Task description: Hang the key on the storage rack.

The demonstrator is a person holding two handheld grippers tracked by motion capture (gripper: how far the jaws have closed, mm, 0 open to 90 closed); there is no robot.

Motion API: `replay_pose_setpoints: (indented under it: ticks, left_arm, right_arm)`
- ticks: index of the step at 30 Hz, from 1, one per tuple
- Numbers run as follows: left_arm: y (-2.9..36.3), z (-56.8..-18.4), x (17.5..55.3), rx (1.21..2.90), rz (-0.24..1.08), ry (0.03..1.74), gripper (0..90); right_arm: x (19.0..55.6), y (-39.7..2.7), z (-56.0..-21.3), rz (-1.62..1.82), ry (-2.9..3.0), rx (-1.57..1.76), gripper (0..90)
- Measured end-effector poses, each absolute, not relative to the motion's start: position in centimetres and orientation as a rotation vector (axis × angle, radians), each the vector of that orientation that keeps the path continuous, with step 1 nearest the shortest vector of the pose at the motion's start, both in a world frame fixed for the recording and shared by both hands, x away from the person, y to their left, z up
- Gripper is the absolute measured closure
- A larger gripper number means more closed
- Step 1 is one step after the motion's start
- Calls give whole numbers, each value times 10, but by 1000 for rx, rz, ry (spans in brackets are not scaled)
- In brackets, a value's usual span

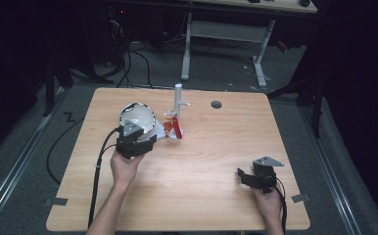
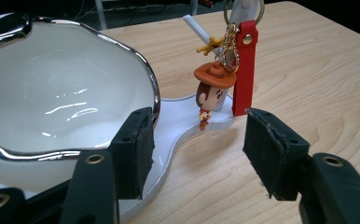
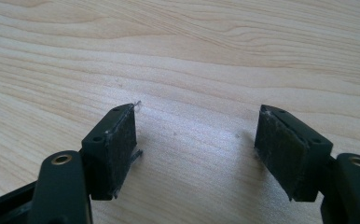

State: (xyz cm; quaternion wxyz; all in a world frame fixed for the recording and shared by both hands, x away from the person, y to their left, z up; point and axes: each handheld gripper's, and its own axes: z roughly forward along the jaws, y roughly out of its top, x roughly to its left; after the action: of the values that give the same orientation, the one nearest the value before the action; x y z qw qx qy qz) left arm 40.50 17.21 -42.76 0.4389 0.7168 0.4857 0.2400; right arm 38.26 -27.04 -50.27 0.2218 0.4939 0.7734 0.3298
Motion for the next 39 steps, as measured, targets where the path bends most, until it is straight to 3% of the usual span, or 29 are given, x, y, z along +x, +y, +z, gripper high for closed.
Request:
replay_pose_setpoints:
  ticks: [39]
  left_arm:
    - [204, -428, 363, 1676, 594, 1232, 422]
  right_arm:
    - [383, -270, -503, 911, 2136, 1367, 297]
